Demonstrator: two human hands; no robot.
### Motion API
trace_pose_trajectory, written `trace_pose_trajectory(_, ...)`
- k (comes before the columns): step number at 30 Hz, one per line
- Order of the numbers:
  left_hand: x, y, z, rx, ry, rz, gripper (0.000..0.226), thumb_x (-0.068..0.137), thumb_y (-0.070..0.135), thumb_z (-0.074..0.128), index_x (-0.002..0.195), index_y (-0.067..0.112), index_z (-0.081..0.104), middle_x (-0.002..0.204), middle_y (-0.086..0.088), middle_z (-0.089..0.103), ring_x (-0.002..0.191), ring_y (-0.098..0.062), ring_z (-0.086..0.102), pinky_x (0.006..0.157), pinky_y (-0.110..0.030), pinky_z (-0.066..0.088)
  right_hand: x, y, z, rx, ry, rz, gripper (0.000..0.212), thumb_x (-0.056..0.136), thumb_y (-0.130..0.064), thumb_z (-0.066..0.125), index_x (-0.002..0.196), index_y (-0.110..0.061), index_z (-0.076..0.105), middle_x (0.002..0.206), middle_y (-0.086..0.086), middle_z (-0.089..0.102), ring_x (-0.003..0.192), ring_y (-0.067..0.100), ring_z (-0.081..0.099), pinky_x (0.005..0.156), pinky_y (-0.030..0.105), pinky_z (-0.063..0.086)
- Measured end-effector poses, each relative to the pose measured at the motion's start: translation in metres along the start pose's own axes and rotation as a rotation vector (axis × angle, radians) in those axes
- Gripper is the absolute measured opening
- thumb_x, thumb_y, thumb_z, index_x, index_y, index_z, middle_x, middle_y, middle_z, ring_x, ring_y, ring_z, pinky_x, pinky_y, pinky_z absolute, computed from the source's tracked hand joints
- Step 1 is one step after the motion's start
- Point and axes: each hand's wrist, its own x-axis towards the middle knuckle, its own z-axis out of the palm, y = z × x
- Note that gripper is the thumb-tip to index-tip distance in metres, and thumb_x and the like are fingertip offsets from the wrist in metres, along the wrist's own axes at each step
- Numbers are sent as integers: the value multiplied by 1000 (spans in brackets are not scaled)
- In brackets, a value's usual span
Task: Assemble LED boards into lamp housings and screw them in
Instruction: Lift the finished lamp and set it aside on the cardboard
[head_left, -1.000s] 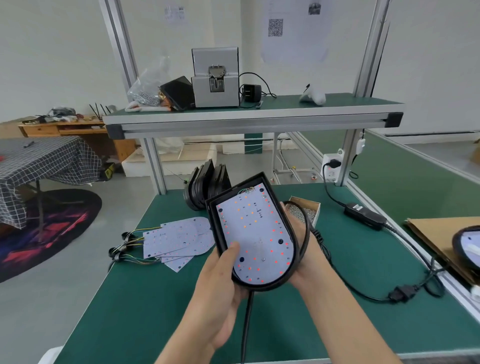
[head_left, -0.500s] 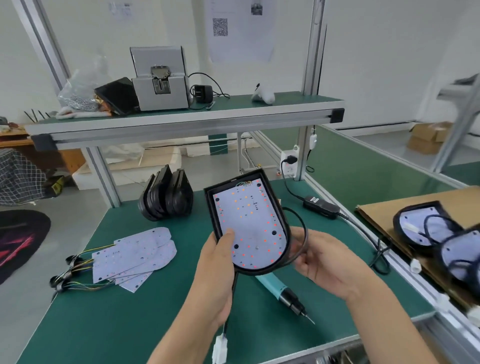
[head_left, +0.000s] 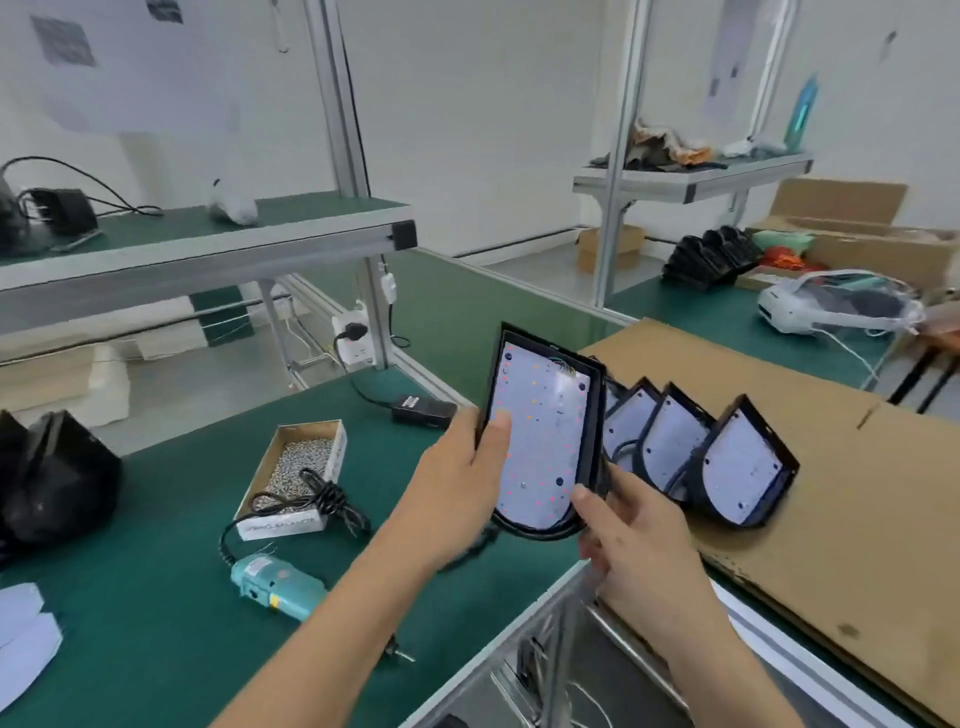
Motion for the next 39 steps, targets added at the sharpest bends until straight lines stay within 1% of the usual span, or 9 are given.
trace_pose_trajectory(3,25,24,41,20,-97,104,14,107,55,37,117,49,43,86,30,61,81,9,56,67,-8,37,1,6,-40,36,145,29,14,100,-20,66,104,-30,75,67,1,63,57,16,58,54,26,51)
trace_pose_trajectory(5,44,38,77,-6,-128,134,43,106,53,42,143,32,36,110,10,66,101,-10,61,79,-22,41,3,10,-67,51,260,77,11,101,-16,65,103,-22,74,68,2,66,57,16,61,54,25,54)
trace_pose_trajectory(11,80,69,195,105,-377,155,35,105,46,52,98,12,51,84,-2,54,82,-25,52,63,-32,37,8,23,-148,16,565,219,17,100,-4,58,110,-9,71,70,6,71,51,19,60,51,32,52)
trace_pose_trajectory(15,88,73,245,124,-535,138,29,107,39,51,113,10,56,101,-2,49,87,-22,46,78,-35,40,11,45,-188,-148,616,362,15,96,-11,58,91,-4,69,62,11,65,52,23,55,56,31,39)
trace_pose_trajectory(18,88,70,262,105,-572,111,28,109,32,47,105,6,54,84,-6,49,71,-22,44,64,-34,36,16,55,-200,-209,605,400,12,95,-9,57,89,-4,66,57,9,64,45,19,55,53,31,38)
trace_pose_trajectory(21,85,69,266,147,-610,66,43,111,30,43,132,-7,49,75,-5,40,61,-19,37,59,-34,31,24,66,-205,-272,603,422,13,94,-6,56,88,-4,66,54,7,66,43,17,58,56,31,40)
trace_pose_trajectory(26,84,69,266,229,-656,14,47,114,24,36,145,-11,37,90,-21,50,64,-28,41,63,-34,31,31,88,-199,-413,595,440,15,93,-7,57,83,-2,66,54,9,69,58,31,71,55,34,48)
trace_pose_trajectory(30,79,66,267,309,-681,50,46,115,23,34,153,-2,33,145,-26,48,118,-39,55,91,-45,46,32,93,-194,-526,605,433,19,91,-6,58,76,4,62,63,17,69,69,38,71,71,53,60)
trace_pose_trajectory(39,42,45,231,66,-401,253,48,111,35,43,149,6,46,152,-11,50,141,-25,43,109,-32,36,15,79,-181,-635,658,436,30,98,-25,56,87,3,59,86,23,67,94,45,60,85,54,52)
